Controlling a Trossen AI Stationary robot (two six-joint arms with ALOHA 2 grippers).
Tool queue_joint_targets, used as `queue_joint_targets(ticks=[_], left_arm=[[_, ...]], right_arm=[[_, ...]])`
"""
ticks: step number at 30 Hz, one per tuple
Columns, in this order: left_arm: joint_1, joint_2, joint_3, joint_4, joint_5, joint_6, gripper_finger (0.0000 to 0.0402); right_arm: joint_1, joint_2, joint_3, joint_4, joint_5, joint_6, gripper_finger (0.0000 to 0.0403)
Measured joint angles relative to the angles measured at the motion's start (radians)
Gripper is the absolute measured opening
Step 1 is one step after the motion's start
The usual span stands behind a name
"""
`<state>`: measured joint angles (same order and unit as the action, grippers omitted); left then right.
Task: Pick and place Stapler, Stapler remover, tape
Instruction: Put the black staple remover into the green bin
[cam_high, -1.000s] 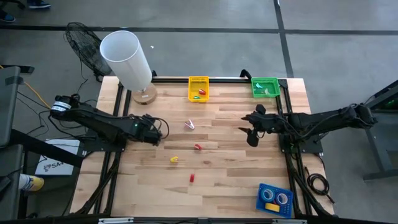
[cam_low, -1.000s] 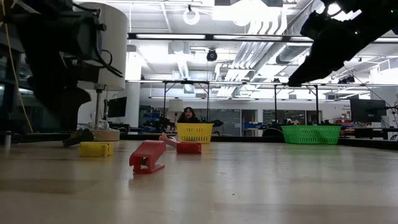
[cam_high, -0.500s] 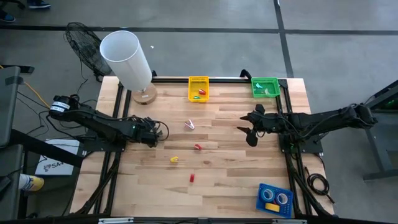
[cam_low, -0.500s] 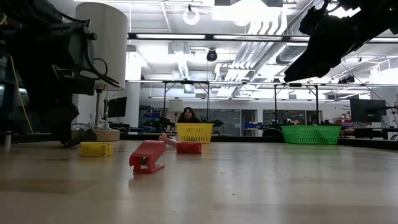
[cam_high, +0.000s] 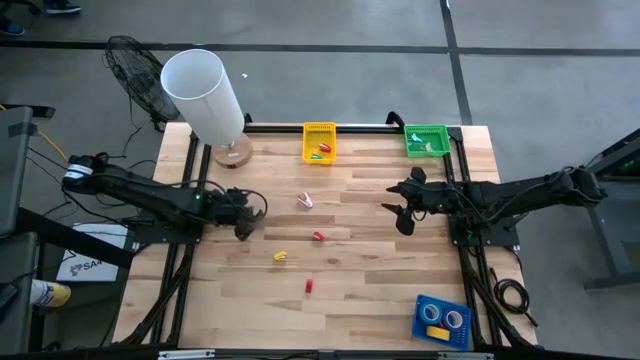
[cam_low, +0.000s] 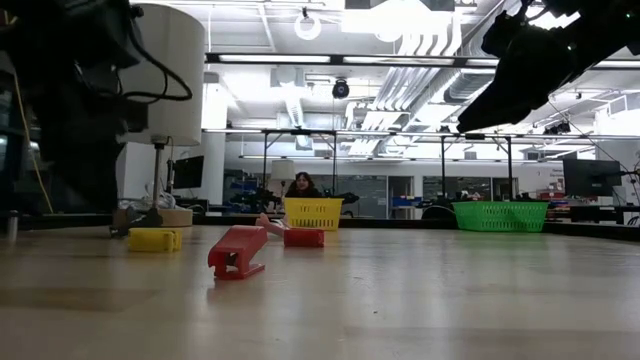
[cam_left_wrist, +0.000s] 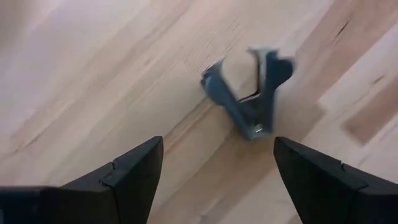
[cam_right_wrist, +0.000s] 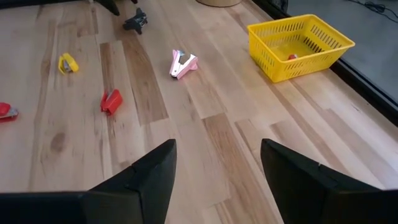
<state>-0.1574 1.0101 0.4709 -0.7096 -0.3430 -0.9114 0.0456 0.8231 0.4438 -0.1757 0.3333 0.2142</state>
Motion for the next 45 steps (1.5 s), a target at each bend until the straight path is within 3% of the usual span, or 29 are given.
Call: queue_joint_targets(ticks=[8, 23, 29, 33, 45], left_arm=[[0.000, 0.019, 0.000, 0.068, 0.021, -0.146, 0.0301], [-0.001, 0.243, 0.005, 0.203, 0.012, -0.194, 0.0301], [-0.002, 0.268, 0.005, 0.212, -0.023, -0.196, 0.0297], [-0.002, 0.268, 0.003, 0.211, -0.032, -0.197, 0.0270], [0.000, 0.270, 0.002, 0.221, -0.051, -0.190, 0.0141]], right_arm=[[0.000, 0.000, 0.000, -0.002, 0.000, -0.007, 0.0225], [0.000, 0.001, 0.000, -0.011, -0.002, -0.022, 0.0225], [0.000, 0.001, 0.000, -0.004, -0.001, -0.022, 0.0224], [0.000, 0.001, 0.000, -0.001, 0.002, -0.022, 0.0224], [0.000, 0.001, 0.000, 0.000, 0.005, -0.022, 0.0225]])
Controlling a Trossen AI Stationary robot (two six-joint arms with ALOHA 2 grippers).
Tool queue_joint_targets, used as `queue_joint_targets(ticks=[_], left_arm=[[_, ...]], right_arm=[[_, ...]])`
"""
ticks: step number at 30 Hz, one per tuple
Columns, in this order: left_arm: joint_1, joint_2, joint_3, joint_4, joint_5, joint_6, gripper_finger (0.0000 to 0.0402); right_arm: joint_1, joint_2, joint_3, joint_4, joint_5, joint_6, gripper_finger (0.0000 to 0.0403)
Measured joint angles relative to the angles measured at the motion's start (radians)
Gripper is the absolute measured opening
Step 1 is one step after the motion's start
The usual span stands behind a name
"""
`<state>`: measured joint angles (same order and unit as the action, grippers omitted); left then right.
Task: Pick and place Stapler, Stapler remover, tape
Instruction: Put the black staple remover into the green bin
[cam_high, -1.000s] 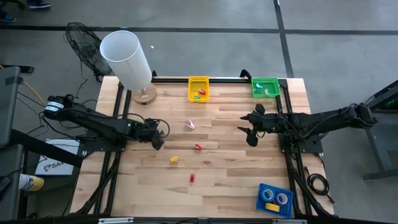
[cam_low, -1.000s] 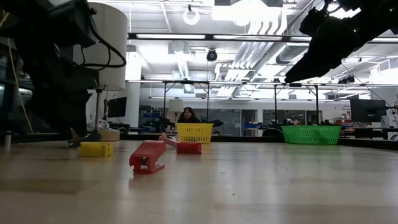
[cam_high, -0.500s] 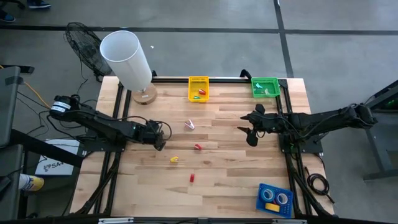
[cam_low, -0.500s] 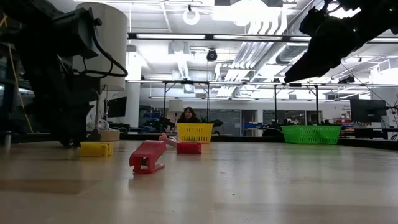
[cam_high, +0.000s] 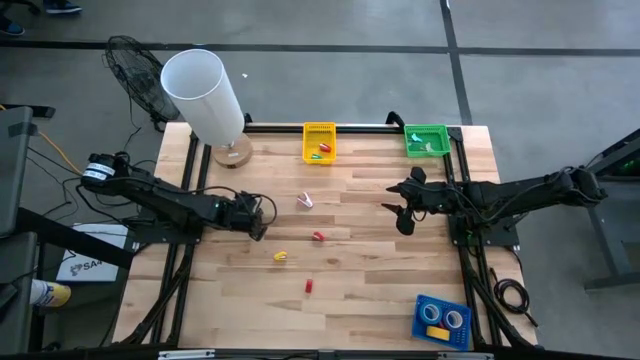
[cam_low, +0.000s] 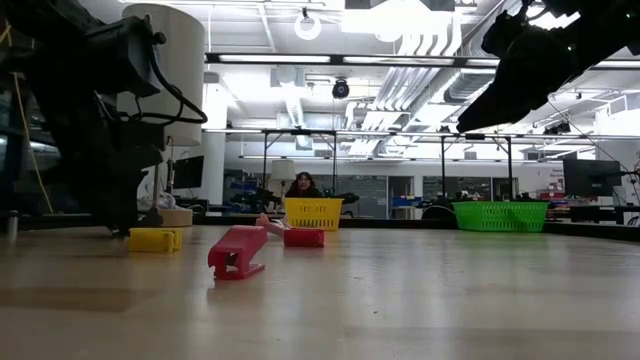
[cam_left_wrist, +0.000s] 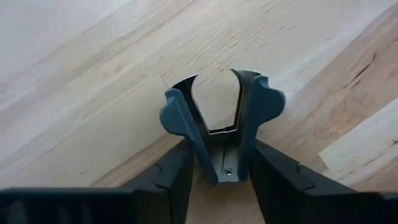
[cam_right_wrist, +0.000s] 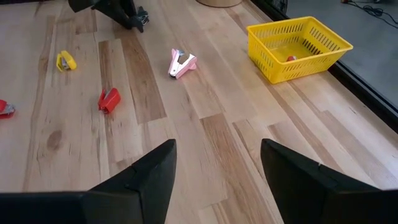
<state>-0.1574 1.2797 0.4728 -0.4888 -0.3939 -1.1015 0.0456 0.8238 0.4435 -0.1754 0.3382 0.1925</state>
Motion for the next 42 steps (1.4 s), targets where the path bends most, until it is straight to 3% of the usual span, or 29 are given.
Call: queue_joint_targets(ticks=[7, 10, 18, 25, 31, 36, 42], left_arm=[[0.000, 0.000, -0.001, 0.028, 0.010, 0.098, 0.0086], [0.000, 0.001, -0.002, 0.064, 0.010, 0.176, 0.0080], [0.000, 0.003, -0.004, 0.357, 0.014, 0.610, 0.0080], [0.000, 0.002, -0.003, 0.572, -0.089, 0.986, 0.0080], [0.000, 0.002, -0.003, 0.665, -0.172, 1.321, 0.0080], [0.000, 0.002, -0.002, 0.754, -0.235, 1.457, 0.0080], [0.000, 0.001, -0.002, 0.803, -0.237, 1.546, 0.0080]], right_arm=[[0.000, 0.000, 0.000, 0.000, -0.006, 0.000, 0.0224], [0.000, 0.000, 0.000, 0.000, -0.017, -0.001, 0.0224], [0.000, 0.087, 0.000, 0.102, -0.076, -0.078, 0.0225], [0.000, 0.261, 0.000, 0.428, -0.206, -0.274, 0.0224], [0.000, 0.441, 0.000, 0.716, -0.190, -0.509, 0.0224], [0.000, 0.608, 0.000, 0.973, -0.188, -0.687, 0.0224], [0.000, 0.795, 0.046, 1.200, -0.188, -0.807, 0.0224]])
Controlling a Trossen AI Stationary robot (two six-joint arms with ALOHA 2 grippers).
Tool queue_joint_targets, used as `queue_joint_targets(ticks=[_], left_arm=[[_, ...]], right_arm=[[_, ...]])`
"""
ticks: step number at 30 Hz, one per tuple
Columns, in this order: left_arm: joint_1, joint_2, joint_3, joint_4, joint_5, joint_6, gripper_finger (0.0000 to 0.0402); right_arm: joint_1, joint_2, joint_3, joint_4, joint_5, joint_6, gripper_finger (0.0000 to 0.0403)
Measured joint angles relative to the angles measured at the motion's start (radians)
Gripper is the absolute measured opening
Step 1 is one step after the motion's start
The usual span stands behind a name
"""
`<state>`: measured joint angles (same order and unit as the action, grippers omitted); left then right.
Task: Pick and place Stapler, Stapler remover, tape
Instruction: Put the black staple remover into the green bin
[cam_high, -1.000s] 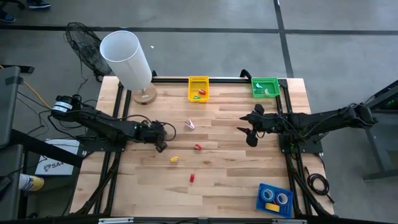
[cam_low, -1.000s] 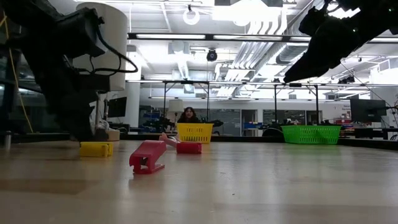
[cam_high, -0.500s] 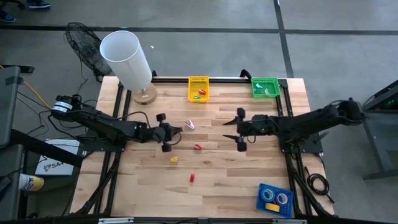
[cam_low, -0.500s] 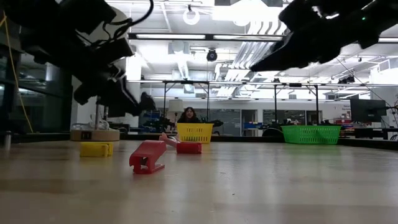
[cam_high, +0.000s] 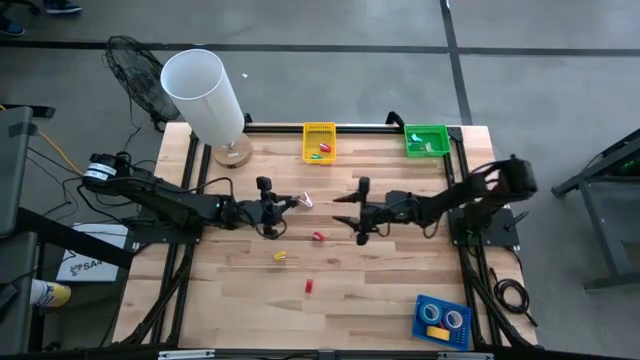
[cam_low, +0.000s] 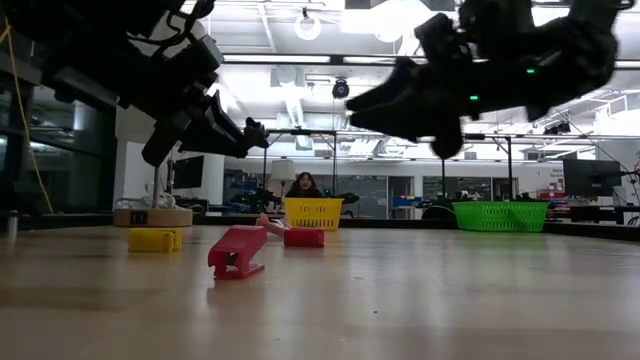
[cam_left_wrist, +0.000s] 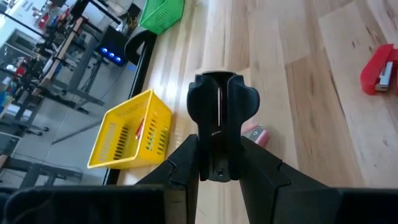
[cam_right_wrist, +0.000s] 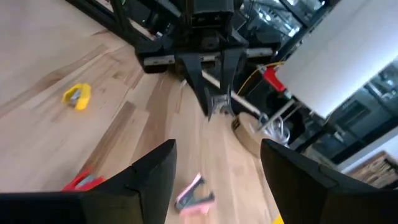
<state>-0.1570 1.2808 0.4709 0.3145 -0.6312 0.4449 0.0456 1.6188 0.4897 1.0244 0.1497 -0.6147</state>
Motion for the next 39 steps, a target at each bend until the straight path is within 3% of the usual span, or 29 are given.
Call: queue_joint_targets(ticks=[9, 15, 19, 26, 39], left_arm=[[0.000, 0.000, 0.000, -0.002, -0.002, 0.005, 0.0080], [0.000, 0.000, 0.000, -0.004, -0.003, 0.005, 0.0080], [0.000, 0.000, 0.000, -0.011, -0.004, 0.006, 0.0080], [0.000, 0.000, 0.001, -0.028, -0.004, 0.022, 0.0080], [0.000, 0.000, 0.001, -0.026, -0.005, 0.022, 0.0080]], right_arm=[[0.000, 0.223, 0.303, -0.101, 0.014, -0.024, 0.0223], [-0.002, 0.281, 0.460, -0.270, 0.125, -0.082, 0.0221], [-0.014, 0.285, 0.528, -0.380, 0.117, -0.072, 0.0220], [-0.051, 0.285, 0.563, -0.468, -0.009, -0.040, 0.0220], [-0.072, 0.287, 0.561, -0.477, -0.071, -0.040, 0.0219]])
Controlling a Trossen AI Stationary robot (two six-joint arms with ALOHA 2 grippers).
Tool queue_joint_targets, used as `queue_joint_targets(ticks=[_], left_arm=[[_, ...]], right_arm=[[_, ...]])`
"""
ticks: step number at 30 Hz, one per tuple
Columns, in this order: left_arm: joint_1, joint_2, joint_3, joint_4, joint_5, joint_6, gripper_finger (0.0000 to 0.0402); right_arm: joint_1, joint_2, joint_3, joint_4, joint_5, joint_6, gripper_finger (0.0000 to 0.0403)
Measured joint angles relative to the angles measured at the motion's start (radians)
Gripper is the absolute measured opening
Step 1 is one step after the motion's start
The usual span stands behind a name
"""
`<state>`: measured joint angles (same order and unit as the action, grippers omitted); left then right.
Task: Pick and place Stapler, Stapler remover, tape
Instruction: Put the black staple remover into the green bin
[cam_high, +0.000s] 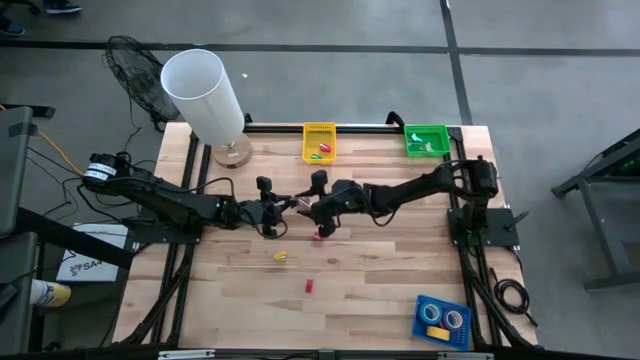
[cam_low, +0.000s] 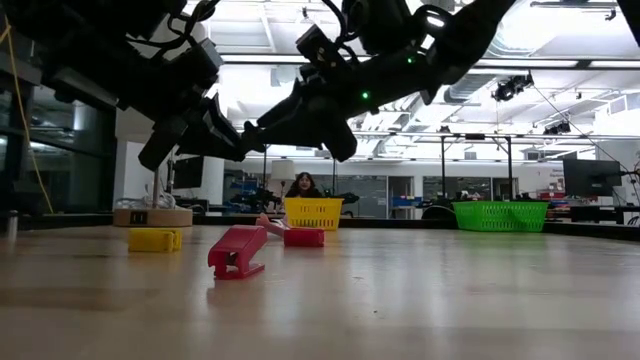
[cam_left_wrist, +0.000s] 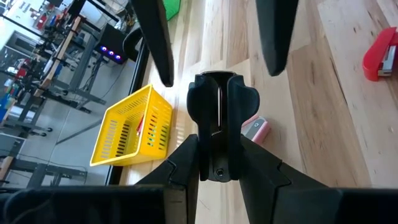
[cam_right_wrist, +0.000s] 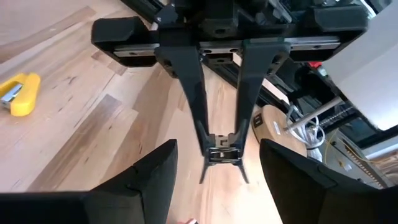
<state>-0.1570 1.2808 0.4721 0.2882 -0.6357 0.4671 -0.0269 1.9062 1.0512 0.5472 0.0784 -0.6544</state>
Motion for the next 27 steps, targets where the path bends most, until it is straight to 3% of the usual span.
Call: queue_joint_targets(ticks=[16, 27], left_arm=[[0.000, 0.000, 0.000, 0.004, -0.001, 0.000, 0.0080], [0.000, 0.000, 0.000, 0.005, -0.001, 0.000, 0.0080]], right_arm=[[-0.013, 0.025, 0.001, 0.050, 0.009, 0.024, 0.0216], [-0.013, 0.027, 0.001, 0.049, -0.015, 0.026, 0.0148]])
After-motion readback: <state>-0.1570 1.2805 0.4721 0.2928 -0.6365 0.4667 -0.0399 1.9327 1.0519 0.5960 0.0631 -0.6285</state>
